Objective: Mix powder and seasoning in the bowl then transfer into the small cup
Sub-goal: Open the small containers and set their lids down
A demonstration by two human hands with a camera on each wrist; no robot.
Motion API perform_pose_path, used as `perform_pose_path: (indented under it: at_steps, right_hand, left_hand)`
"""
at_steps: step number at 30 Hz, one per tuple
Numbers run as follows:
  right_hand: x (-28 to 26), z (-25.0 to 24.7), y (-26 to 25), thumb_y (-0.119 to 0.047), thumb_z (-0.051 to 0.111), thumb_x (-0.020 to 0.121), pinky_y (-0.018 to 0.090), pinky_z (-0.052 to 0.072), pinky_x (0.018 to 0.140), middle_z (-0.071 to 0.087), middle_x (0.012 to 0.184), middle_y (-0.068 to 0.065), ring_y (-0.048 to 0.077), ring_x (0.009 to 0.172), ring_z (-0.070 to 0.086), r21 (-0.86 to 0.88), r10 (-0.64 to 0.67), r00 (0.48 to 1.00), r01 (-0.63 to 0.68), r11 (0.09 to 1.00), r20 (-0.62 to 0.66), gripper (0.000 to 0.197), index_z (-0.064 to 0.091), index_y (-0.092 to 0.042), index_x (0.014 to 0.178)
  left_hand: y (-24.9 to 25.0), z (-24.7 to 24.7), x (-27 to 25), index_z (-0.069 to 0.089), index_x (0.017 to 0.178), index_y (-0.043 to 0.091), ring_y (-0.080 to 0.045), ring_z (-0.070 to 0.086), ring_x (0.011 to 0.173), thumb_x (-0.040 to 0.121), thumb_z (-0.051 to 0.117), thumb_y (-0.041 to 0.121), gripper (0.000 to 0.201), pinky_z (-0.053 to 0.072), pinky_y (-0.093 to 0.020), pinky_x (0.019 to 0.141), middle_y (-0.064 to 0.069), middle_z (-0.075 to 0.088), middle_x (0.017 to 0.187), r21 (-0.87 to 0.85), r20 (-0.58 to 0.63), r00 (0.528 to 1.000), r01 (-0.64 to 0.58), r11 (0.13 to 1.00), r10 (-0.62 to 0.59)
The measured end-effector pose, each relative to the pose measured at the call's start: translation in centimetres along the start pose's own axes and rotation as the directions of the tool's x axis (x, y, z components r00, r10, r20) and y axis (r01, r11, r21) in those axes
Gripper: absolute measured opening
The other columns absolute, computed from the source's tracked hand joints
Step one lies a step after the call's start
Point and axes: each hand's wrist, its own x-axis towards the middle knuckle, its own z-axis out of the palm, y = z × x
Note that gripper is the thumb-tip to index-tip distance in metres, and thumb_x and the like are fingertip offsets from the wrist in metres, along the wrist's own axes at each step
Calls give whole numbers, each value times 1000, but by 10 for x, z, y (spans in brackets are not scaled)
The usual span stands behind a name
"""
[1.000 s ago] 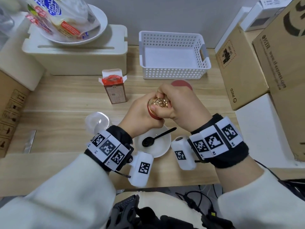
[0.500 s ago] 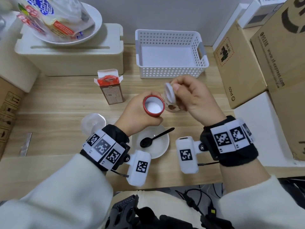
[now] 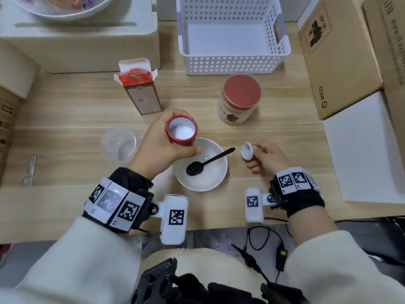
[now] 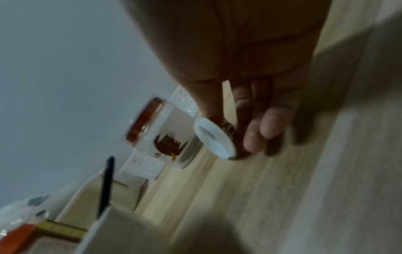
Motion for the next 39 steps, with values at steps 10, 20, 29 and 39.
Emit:
perform_pose_path:
  at_steps: [10,20,29,39]
  right_hand:
    - [-29,1,-32,-32,58,87,29,44,68,55,70,-2,12,65,53,-205,-298,954,289,935,-13,25,60,-18,108]
    - [-41,47,-47,-3,74,70,5,37,56,54,61,-9,-6,50,50,-201,-455,869,489,849,194,14,65,-12,74]
    - [-49,42,-62,-15,62,83,26,43,72,61,78,-12,6,75,55,-244,-584,676,722,647,449,9,70,-16,87]
    - [-79,3,-105,-20,59,87,17,45,62,64,76,-8,7,66,59,286,-800,589,752,594,115,5,62,-18,90]
  left_hand:
    - [-8,-8,-8,55,97,14,-15,61,92,49,81,8,55,51,-28,83,-5,63,99,-46,-44,998,37,998,-39]
    - [-18,-13,-12,53,98,13,-9,60,88,50,79,6,56,49,-17,78,-2,62,96,-52,-62,996,57,997,-60]
    - [-20,-22,-13,53,102,12,-14,60,93,50,81,9,58,49,-17,78,-8,63,103,-43,-82,995,46,998,-50]
    - [-5,-25,-11,49,100,21,8,54,88,60,81,-3,57,41,-6,80,7,57,99,9,55,997,-53,999,52]
